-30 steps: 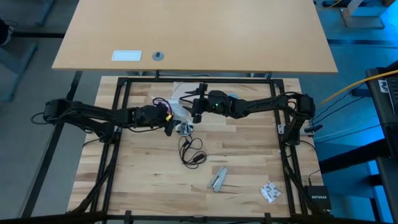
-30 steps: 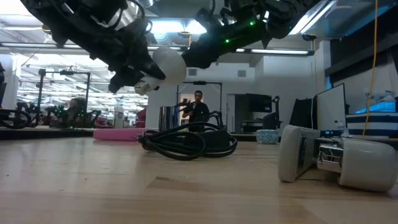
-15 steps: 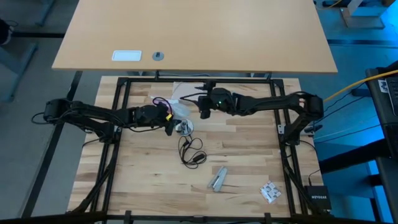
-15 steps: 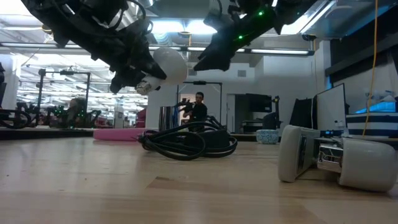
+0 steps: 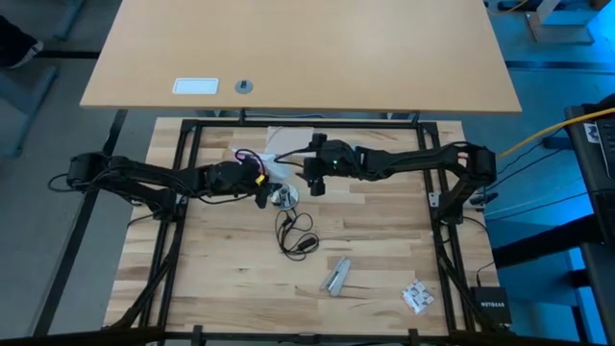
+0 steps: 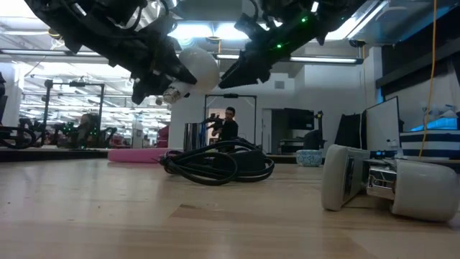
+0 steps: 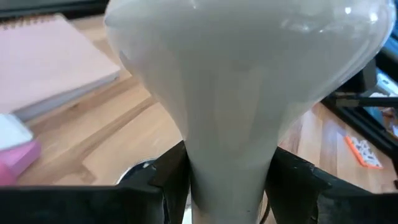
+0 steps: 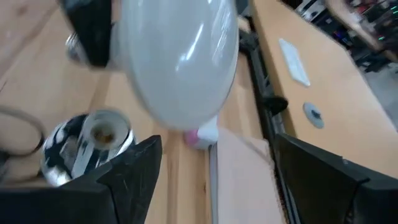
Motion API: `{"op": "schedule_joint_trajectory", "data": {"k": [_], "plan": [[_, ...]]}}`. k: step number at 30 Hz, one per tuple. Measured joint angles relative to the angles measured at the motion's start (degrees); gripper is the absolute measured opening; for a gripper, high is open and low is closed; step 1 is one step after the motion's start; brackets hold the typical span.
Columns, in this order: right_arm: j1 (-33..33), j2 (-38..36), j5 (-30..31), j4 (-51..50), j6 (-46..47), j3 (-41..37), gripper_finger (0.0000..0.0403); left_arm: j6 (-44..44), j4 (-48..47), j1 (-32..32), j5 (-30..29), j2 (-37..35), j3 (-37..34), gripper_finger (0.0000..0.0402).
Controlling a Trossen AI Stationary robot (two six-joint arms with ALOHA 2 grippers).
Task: Screw lightbulb
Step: Insert light bulb into the lamp
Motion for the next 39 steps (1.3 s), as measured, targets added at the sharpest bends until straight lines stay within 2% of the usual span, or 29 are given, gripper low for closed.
{"op": "schedule_joint_trajectory", "data": {"k": [15, 39], "plan": [[-0.02, 1.05, 0.44, 7.97, 1.66, -0.06, 0.0317, 3.81, 1.03, 0.00, -0.04, 0.09, 0.00, 0.0169], [-0.04, 0.22, 0.44, 8.17, 0.36, -0.06, 0.0317, 7.70, 3.47, -0.02, -3.02, 0.11, 0.00, 0.0169]]}}
